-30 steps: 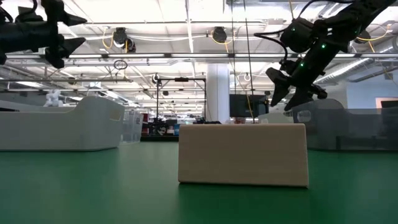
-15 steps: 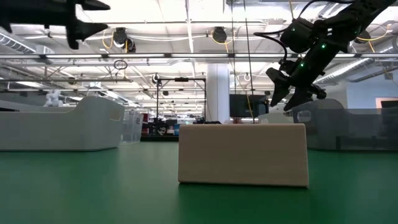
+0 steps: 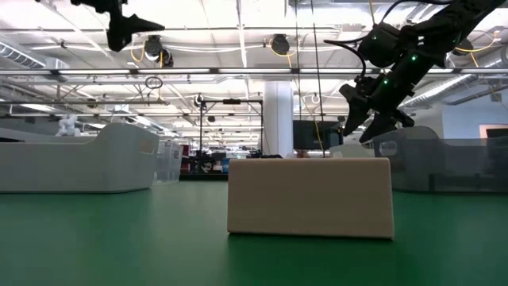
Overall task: Sort & place blocks by color
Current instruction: Put the left brown block into the transparent bin
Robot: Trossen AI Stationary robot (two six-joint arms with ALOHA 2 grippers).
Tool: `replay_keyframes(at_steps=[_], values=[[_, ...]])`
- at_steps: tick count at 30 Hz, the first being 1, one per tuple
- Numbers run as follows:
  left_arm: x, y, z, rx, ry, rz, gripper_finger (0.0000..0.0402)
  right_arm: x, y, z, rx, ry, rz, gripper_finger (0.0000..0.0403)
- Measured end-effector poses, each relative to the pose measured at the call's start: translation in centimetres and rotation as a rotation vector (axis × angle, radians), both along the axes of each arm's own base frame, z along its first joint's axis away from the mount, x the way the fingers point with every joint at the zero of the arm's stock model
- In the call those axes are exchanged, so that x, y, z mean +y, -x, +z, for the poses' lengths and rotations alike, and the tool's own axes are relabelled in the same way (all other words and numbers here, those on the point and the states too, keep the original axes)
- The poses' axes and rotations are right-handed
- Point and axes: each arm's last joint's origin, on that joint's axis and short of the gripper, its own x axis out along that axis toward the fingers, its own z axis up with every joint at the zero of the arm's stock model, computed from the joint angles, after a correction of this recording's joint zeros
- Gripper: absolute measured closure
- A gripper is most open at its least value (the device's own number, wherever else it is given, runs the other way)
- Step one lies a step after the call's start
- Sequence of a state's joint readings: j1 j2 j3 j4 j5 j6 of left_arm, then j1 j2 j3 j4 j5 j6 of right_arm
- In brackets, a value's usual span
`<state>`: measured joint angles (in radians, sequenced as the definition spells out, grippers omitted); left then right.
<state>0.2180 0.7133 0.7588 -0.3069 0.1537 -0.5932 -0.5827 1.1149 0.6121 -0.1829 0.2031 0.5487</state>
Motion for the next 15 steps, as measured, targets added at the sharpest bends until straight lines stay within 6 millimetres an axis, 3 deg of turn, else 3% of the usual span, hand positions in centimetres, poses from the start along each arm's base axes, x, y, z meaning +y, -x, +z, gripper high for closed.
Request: replay_keyframes(at_steps=[10, 15], values=[[-6.1, -3.3, -1.9, 0.213, 0.348, -0.312, 0.0133, 0.0, -0.1, 0.1, 0.007, 0.023, 0.057, 0.0167], [-9.6, -3.6, -3.6, 0.427, 0.522, -0.427, 0.0133, -0.1, -0.4, 0.3, -0.001, 0.055, 0.11, 0.0167]])
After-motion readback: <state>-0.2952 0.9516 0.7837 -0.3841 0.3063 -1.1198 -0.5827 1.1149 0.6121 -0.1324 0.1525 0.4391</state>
